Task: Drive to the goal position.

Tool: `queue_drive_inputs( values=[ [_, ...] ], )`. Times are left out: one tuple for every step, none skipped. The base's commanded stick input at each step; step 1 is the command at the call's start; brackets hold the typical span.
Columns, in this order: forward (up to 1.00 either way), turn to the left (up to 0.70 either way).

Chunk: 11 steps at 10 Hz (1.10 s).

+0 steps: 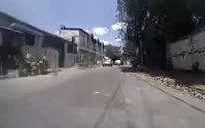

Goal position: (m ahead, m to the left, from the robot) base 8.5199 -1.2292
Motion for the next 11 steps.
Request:
queue_drive_inputs(
  values=[
    [0.85,-0.01],
    [0.85,-0.06],
    [0.85,-0.17],
    [0.85,-0.29],
    [0.85,-0.34],
    [0.85,-0.24],
    [0.85,-0.07],
    [0.85,0.00],
    [0.85,0.00],
    [0.85,0.00],
    [0.85,0.00]
  ],
)
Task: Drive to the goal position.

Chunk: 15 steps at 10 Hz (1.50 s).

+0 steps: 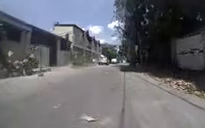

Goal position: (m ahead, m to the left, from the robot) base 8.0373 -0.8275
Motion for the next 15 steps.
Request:
queue_drive_inputs(
  values=[
    [0.85,0.00],
    [0.85,0.00],
    [0.85,0.00],
    [0.85,0.00],
    [0.85,0.00],
    [0.85,0.00],
    [0.85,0.00],
    [0.85,-0.33],
    [0.85,-0.34],
    [0.85,-0.34],
    [0.85,-0.34],
    [0.85,-0.34],
    [0.85,-0.34],
    [0.85,-0.21],
    [0.85,0.00]
  ],
)
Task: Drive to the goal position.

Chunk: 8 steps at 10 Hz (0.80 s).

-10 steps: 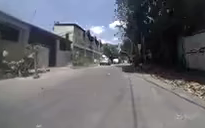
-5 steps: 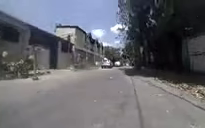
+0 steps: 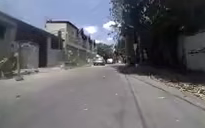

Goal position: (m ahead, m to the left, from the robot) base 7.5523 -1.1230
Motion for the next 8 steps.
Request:
queue_drive_inputs(
  values=[
    [0.85,0.00],
    [0.85,0.00],
    [0.85,0.00],
    [0.85,0.00],
    [0.85,0.00],
    [0.85,0.00],
    [0.85,0.00],
    [0.85,0.00]
  ],
)
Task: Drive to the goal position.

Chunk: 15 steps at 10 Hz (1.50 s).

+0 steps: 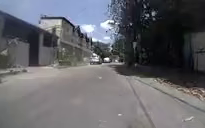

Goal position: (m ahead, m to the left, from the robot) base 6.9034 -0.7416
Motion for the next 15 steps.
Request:
queue_drive_inputs(
  values=[
    [0.85,0.00],
    [0.85,0.00],
    [0.85,0.00],
    [0.85,0.00],
    [0.85,0.00],
    [0.85,0.00],
    [0.85,0.00],
    [0.85,0.00],
    [0.85,0.00],
    [0.85,0.00],
    [0.85,0.00],
    [0.85,0.00],
    [0.85,0.00],
    [0.85,0.00],
    [0.85,0.00]
  ],
)
